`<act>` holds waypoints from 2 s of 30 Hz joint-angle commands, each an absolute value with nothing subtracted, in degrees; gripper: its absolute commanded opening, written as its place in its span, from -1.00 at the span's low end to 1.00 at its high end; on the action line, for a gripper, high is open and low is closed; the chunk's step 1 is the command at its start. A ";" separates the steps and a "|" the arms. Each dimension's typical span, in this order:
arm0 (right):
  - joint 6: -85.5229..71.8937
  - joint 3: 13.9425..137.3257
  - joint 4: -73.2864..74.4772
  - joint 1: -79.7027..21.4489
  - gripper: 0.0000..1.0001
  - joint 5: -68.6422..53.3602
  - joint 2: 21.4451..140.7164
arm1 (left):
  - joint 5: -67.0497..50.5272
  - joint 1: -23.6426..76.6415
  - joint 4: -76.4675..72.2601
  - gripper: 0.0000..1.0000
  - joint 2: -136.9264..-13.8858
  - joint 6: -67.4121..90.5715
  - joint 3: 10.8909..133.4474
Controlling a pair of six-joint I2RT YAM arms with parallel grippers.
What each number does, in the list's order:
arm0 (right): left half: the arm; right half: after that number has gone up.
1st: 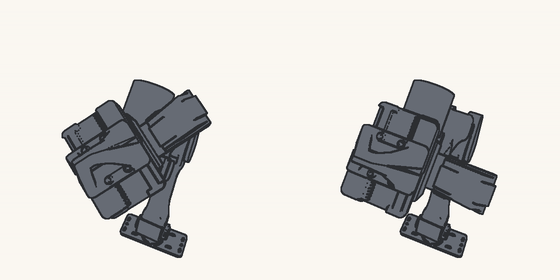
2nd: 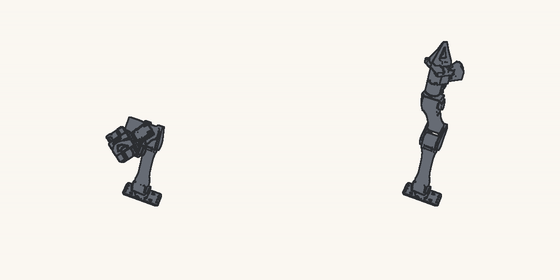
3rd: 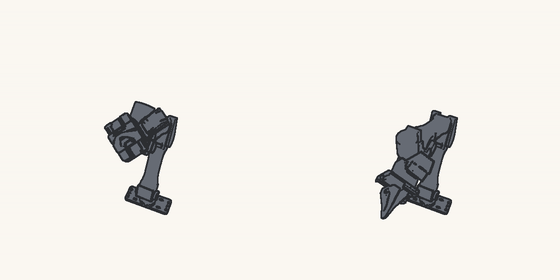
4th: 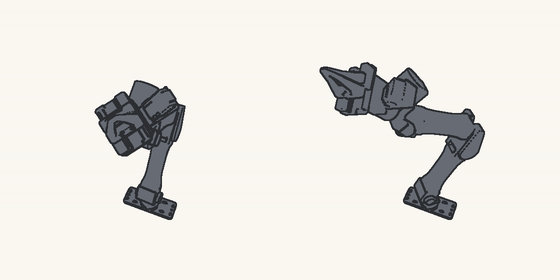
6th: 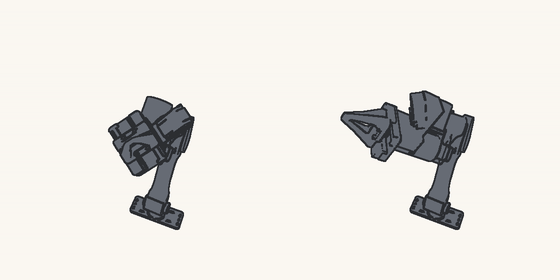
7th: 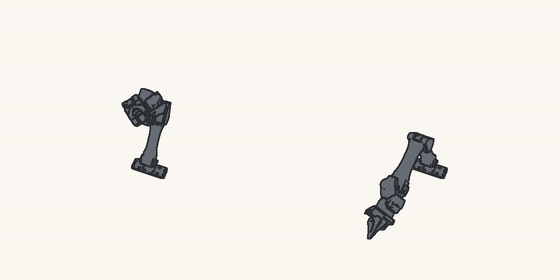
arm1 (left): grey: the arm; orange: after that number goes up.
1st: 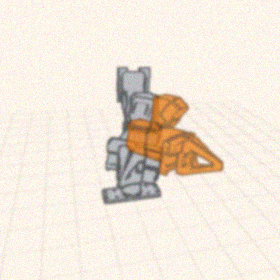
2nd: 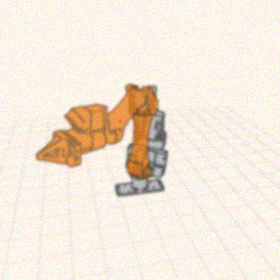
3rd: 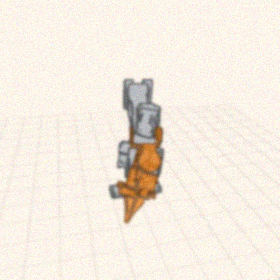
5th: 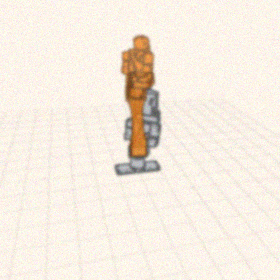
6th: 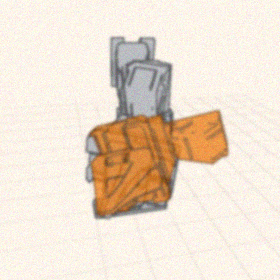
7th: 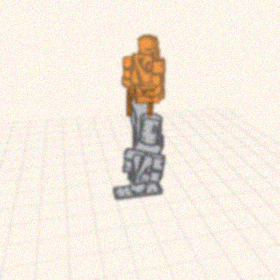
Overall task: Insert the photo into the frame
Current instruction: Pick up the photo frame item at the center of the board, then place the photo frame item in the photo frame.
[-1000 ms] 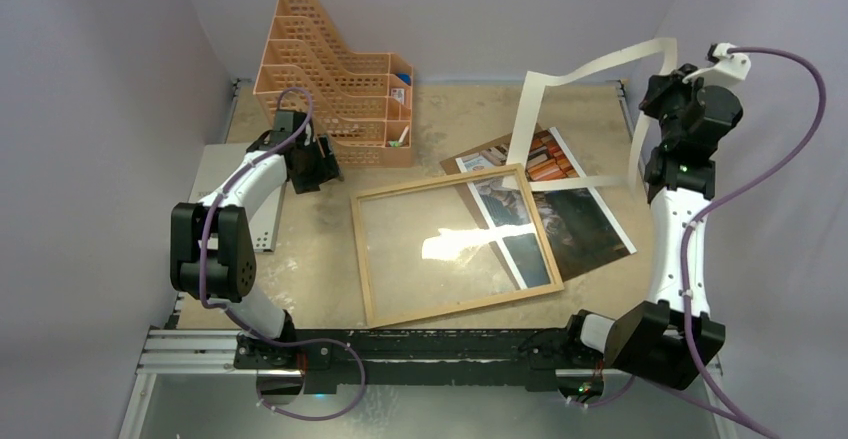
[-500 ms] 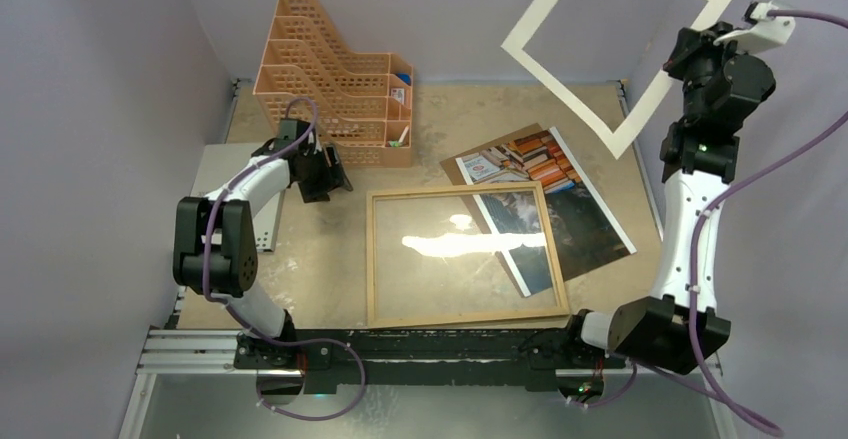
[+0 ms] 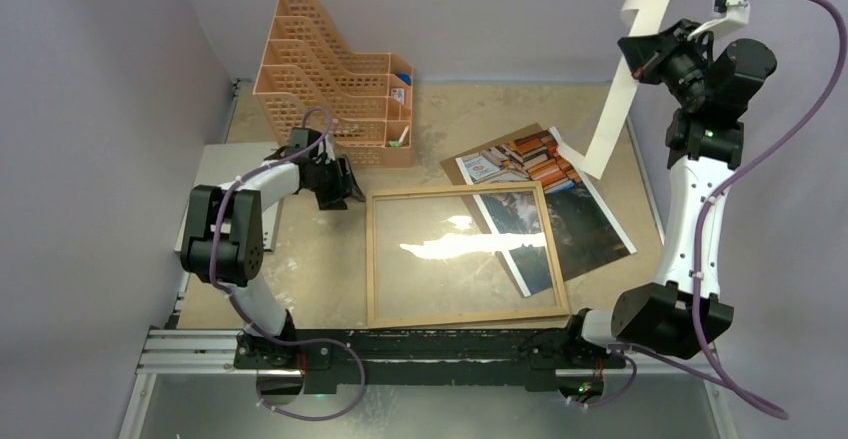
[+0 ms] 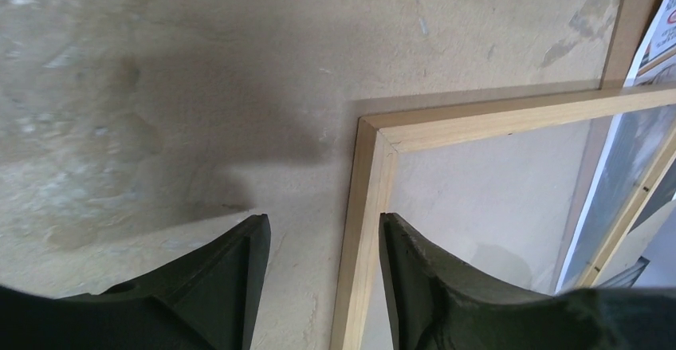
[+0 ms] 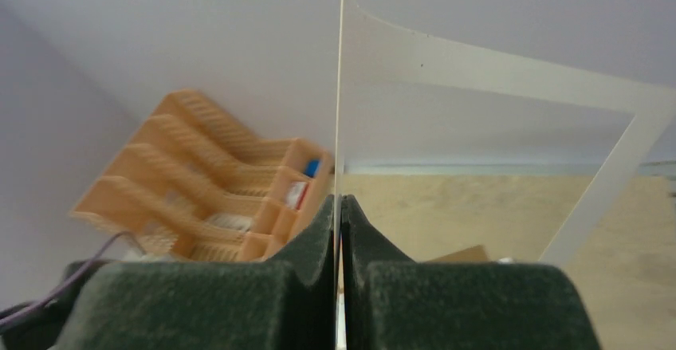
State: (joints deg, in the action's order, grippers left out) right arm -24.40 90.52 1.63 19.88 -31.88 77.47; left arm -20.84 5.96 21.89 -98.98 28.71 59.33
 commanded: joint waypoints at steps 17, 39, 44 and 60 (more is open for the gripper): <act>-47.32 85.84 -8.76 3.92 -1.00 -59.54 71.21 | -9.30 15.47 16.97 -0.36 -101.78 28.40 56.73; -48.87 86.55 2.18 -0.28 -1.00 -64.78 74.77 | -3.08 7.57 18.53 -0.61 -106.30 27.50 64.35; -63.26 79.96 -15.06 -3.52 -1.00 -69.53 72.43 | -1.58 7.47 20.24 -0.24 -104.91 28.68 65.23; -30.75 69.72 24.65 -3.34 -1.00 -40.16 84.51 | 16.09 6.98 27.66 0.37 -91.31 35.99 63.16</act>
State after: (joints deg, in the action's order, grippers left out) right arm -39.29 75.99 19.25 -3.68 -51.18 82.87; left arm 8.45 7.86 25.89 -93.76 32.51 62.89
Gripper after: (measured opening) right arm 0.005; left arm 0.677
